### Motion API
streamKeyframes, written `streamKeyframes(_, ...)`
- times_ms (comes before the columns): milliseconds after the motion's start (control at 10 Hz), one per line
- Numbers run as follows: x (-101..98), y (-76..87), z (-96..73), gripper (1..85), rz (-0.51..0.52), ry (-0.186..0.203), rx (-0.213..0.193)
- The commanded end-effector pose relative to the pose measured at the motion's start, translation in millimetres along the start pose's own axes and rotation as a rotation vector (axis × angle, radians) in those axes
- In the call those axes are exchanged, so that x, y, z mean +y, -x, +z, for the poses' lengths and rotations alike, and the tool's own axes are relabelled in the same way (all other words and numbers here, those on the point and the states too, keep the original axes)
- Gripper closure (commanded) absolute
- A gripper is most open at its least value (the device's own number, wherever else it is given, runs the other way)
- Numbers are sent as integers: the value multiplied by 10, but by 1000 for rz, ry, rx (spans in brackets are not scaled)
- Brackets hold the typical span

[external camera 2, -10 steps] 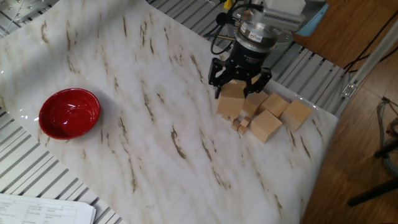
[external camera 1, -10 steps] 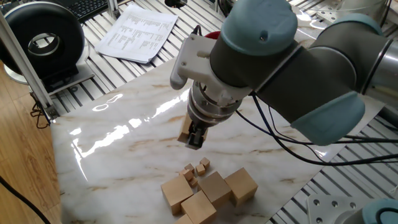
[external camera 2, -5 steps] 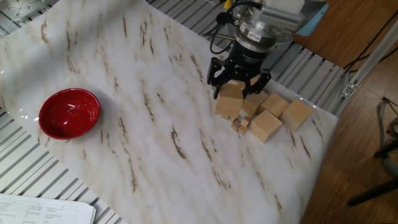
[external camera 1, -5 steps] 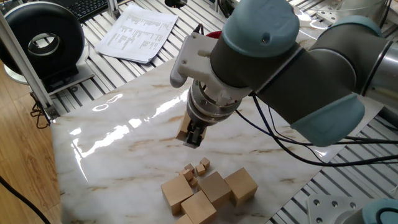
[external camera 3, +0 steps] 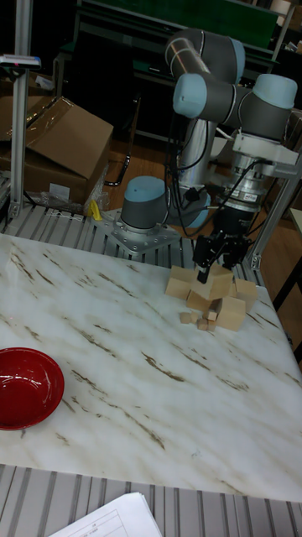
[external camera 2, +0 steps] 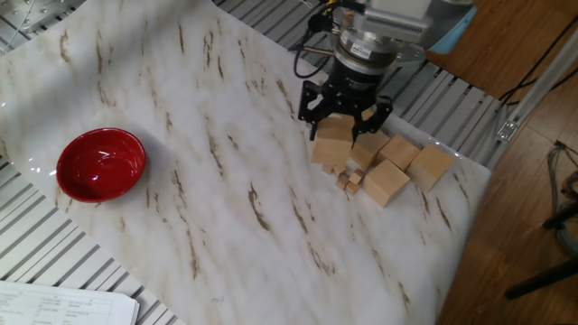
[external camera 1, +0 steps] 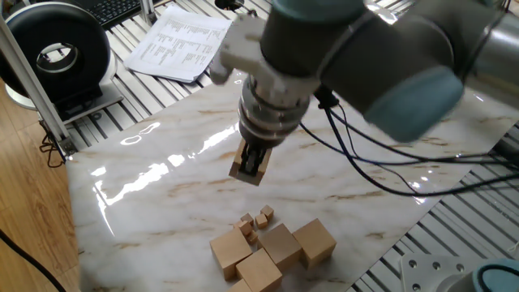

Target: Stack the blocks into a pyramid shape

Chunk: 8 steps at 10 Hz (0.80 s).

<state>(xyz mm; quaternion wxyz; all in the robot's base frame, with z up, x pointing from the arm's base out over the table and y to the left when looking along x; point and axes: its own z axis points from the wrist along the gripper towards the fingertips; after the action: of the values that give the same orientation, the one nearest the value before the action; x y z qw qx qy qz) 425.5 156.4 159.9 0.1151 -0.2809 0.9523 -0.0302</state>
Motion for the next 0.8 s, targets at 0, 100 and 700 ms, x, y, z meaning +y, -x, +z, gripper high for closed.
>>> streamKeyframes(0,-142,73,-106,847,-19,64,48)
streamKeyframes(100,-215,103,-112,847,-31,72,59)
streamKeyframes(700,-656,166,100,847,-143,86,68)
